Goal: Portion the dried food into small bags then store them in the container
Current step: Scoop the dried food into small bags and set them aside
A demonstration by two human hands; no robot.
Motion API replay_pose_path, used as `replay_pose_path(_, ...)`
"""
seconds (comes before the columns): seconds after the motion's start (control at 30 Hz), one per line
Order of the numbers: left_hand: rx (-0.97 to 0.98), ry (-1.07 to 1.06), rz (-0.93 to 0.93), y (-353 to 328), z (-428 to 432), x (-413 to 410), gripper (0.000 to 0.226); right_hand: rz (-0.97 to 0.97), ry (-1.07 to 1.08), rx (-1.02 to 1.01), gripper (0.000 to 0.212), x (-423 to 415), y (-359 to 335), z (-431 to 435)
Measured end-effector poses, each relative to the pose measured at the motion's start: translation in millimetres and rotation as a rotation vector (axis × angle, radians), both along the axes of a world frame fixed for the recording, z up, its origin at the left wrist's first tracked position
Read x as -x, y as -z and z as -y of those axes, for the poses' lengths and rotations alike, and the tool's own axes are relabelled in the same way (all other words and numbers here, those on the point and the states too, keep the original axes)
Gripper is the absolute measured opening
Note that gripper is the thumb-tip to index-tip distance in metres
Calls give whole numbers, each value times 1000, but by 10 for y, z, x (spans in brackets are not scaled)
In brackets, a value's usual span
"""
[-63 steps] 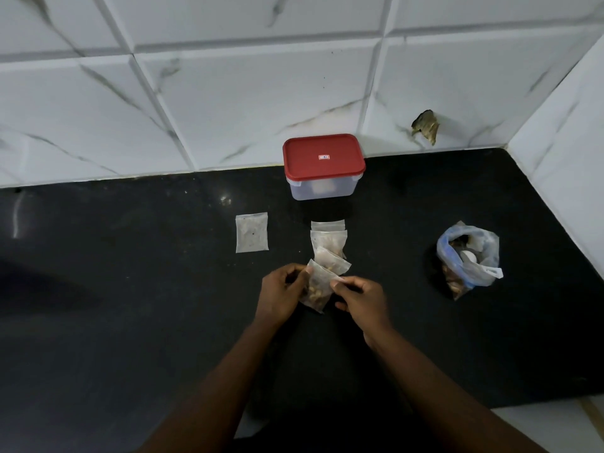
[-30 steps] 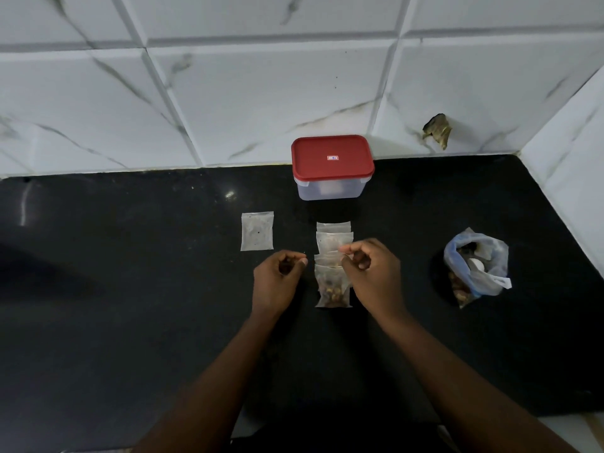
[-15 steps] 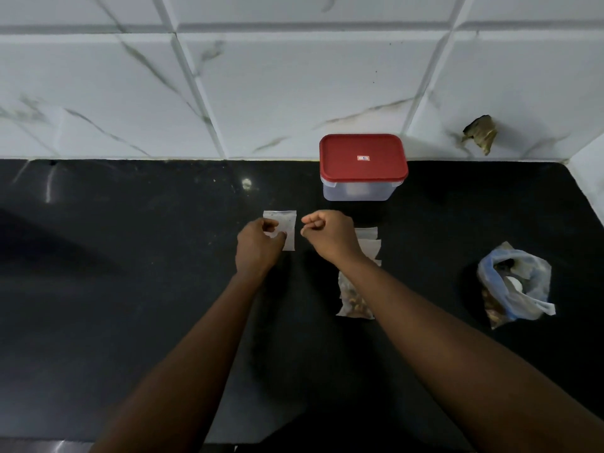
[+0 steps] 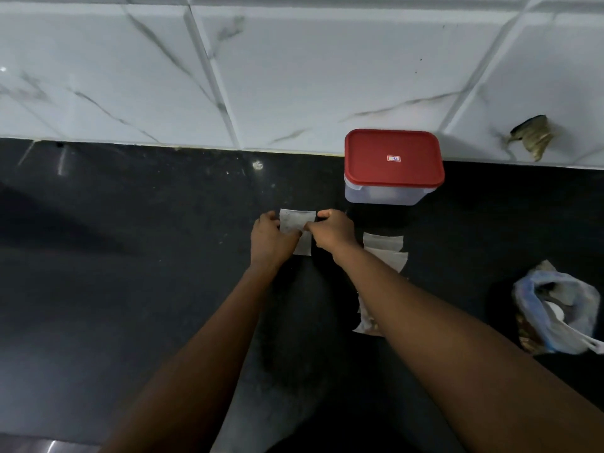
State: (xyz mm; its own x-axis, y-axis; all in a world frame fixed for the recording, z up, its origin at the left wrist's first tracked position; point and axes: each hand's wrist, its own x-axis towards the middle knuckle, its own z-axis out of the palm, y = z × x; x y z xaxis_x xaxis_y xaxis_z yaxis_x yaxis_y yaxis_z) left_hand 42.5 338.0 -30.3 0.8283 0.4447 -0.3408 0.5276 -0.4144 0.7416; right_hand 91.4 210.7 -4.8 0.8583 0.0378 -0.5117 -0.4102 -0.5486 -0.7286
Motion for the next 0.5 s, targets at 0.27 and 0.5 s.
replay_pose_path(0.27,83,168,117,-52,184,-27,107,93,98,-156,19,29,-226,283)
replay_pose_path(0.5,193,198,326,-438,692,188,73,109,7,-254,14,365,-606,810)
